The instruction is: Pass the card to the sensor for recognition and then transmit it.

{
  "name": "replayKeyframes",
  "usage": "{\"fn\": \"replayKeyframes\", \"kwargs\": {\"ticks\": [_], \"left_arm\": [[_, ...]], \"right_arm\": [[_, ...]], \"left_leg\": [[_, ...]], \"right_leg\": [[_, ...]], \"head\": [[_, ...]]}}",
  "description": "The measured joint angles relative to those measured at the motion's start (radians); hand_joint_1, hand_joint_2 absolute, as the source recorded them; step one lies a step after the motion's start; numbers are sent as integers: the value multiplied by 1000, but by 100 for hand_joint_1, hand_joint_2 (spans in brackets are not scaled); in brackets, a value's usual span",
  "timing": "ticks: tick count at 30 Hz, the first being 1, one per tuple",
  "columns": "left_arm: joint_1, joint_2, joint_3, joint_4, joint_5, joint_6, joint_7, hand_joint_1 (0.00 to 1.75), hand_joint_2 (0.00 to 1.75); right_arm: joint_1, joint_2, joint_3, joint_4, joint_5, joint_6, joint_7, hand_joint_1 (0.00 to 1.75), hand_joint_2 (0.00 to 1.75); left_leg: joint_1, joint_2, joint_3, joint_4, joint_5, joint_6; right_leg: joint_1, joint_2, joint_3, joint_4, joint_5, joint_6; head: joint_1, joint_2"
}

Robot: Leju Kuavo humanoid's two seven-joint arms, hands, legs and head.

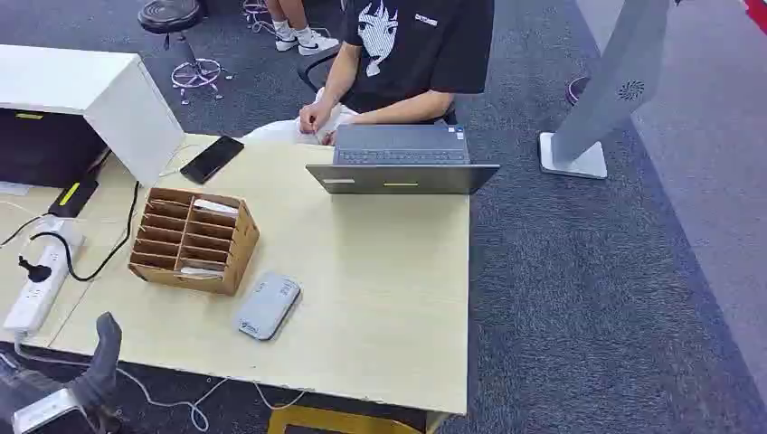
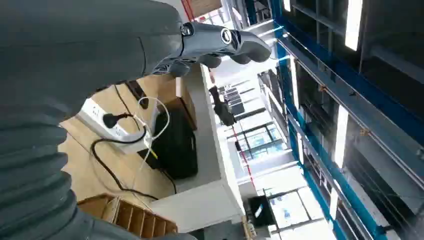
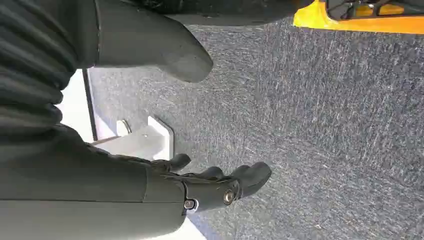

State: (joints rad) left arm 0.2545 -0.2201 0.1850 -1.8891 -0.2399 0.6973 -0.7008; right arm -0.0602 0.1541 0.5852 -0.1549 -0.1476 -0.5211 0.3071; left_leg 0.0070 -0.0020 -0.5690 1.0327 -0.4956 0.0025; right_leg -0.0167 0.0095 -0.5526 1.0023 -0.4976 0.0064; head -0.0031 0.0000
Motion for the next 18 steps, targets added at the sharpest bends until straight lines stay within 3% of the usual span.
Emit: {"fn": "replayKeyframes", "kwargs": {"ticks": [5,11,15,18], "left_arm": [[-28,32,-2,46,-33,0,1,0,175],[-141,131,33,172,-192,1,82,0,175],[-208,185,43,244,-215,-4,117,0,175],[-216,189,43,251,-216,-4,121,0,175]], "right_arm": [[-2,0,5,1,1,9,10,0,175],[-5,-6,20,1,19,27,16,0,175],[-7,-13,26,1,19,43,6,0,175],[-7,-15,27,1,19,45,6,0,175]], "left_leg": [[0,0,0,0,0,0],[1,0,0,0,2,-2],[2,0,0,0,2,-2],[2,0,0,0,2,-2]], "right_leg": [[0,0,0,0,0,0],[1,-1,0,0,1,-1],[1,0,0,1,1,-1],[1,0,0,1,1,-1]], "head": [[0,0],[0,0],[0,0],[0,0]]}}
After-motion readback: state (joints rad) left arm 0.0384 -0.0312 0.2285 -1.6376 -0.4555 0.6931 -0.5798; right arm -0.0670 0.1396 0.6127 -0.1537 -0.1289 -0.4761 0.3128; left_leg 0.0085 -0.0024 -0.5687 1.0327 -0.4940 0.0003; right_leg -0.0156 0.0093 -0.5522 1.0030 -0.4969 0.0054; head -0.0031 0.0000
